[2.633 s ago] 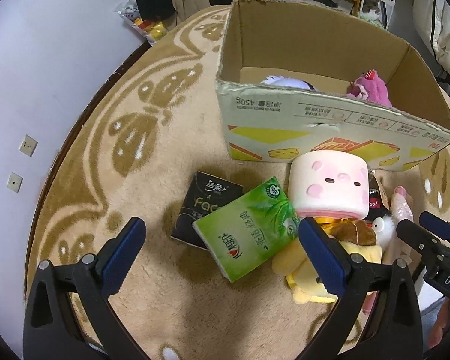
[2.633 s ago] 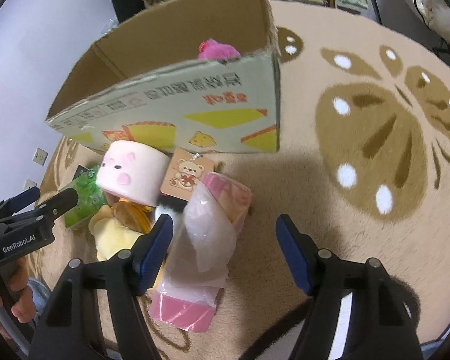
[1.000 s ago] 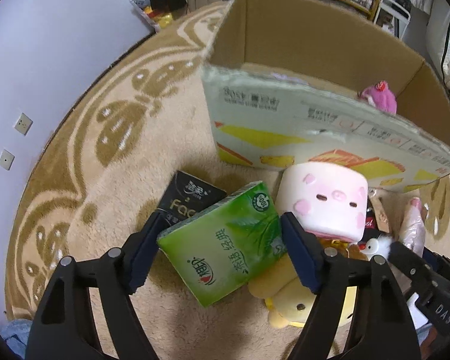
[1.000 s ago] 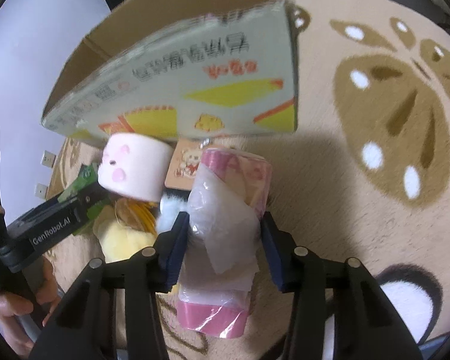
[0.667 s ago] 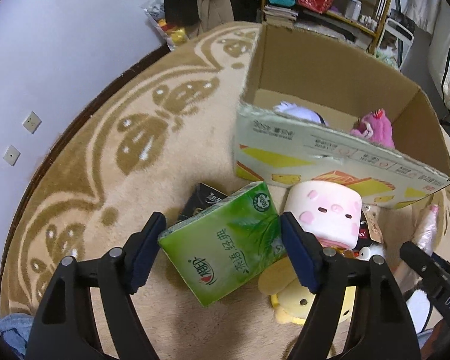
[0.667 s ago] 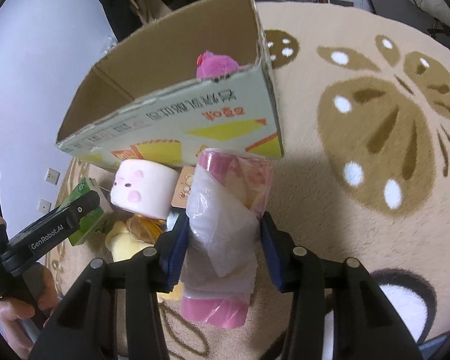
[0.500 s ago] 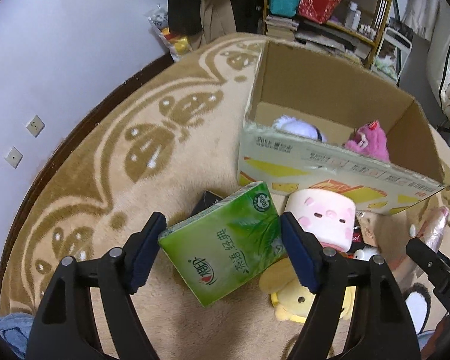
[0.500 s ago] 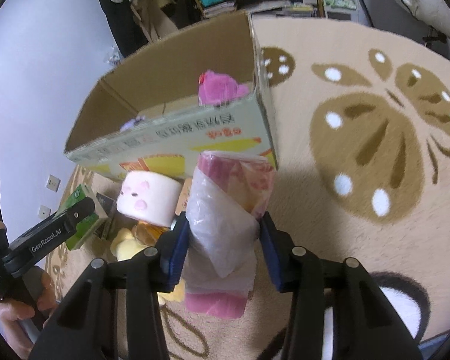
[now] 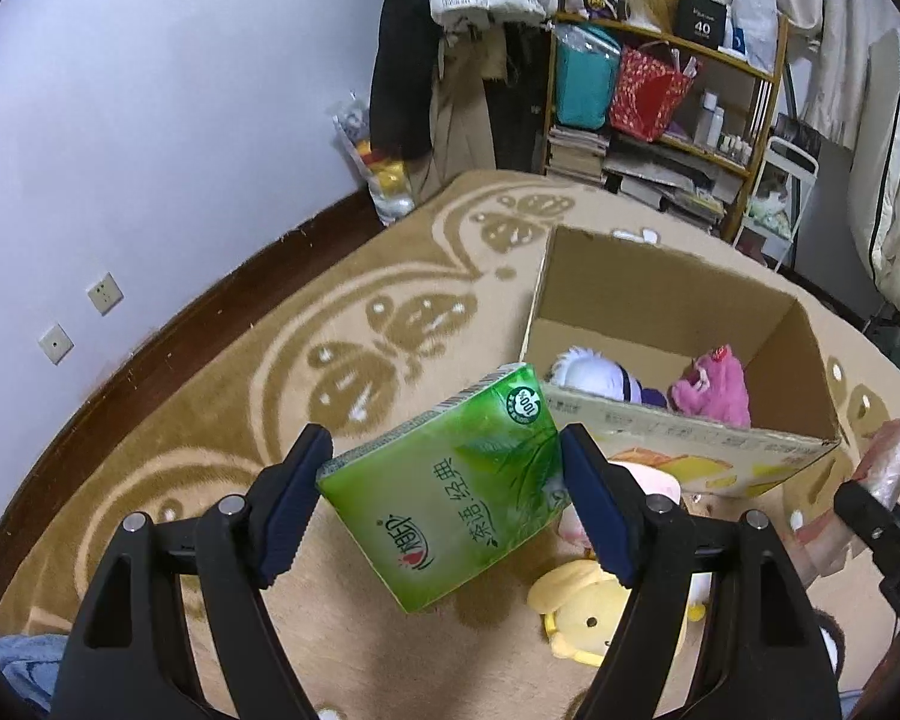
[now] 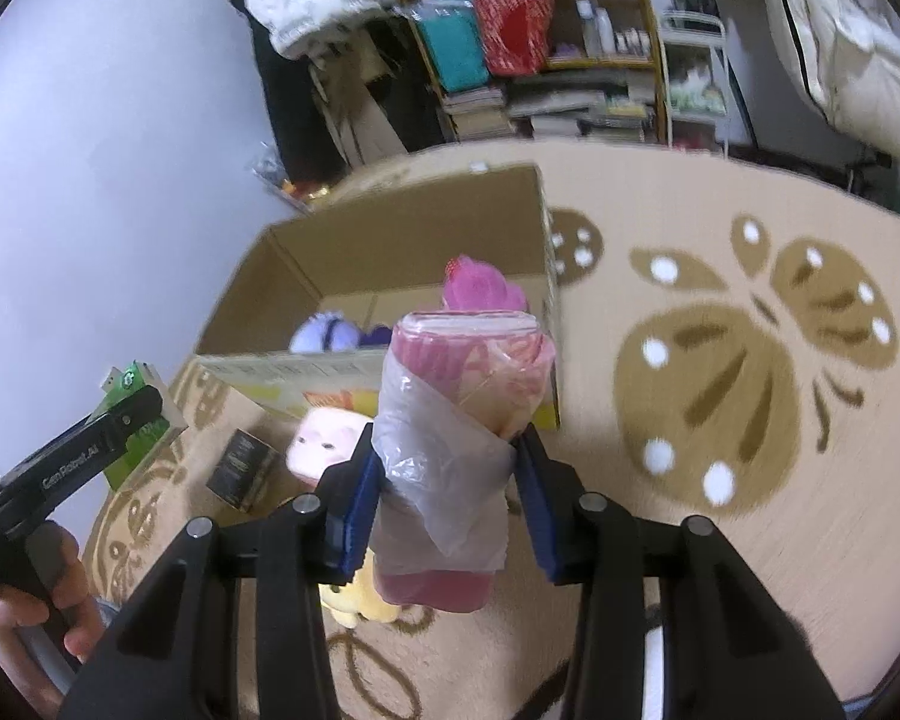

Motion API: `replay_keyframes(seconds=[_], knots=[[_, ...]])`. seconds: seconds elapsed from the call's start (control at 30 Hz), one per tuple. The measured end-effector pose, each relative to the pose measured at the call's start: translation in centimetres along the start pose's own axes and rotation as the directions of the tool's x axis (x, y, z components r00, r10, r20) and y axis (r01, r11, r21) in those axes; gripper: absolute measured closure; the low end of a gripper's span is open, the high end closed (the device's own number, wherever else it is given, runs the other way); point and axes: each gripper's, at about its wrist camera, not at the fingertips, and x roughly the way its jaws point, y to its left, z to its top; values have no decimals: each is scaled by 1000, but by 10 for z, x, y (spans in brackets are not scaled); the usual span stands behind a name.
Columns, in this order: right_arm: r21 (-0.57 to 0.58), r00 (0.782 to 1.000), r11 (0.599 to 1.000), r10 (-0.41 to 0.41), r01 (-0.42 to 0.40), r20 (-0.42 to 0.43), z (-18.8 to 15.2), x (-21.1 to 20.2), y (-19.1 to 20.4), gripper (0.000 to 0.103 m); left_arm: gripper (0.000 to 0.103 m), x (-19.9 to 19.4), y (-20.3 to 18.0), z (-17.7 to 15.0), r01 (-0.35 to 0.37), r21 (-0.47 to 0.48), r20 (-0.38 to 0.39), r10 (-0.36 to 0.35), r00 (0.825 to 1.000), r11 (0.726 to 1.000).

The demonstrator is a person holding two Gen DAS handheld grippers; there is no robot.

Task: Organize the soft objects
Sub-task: 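Grasp and lift the green tissue pack with the left tool while the right tool lifts the pink bagged item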

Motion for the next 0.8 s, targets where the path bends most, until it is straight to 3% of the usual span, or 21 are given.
replay_keyframes(seconds=[0.17,0.33,0.8], knots=[[-21,998,1000,19,-18,60,9,-16,7,58,26,-14,-6,8,-22,39,60,20,998,999],[-21,996,999,27,-25,90,16,-20,8,58,26,-17,-8,15,29,12,71,-29,997,1000],[-19,975,998,61,-58,214,41,-32,7,58,26,-14,-25,29,36,49,126,-42,991,998]])
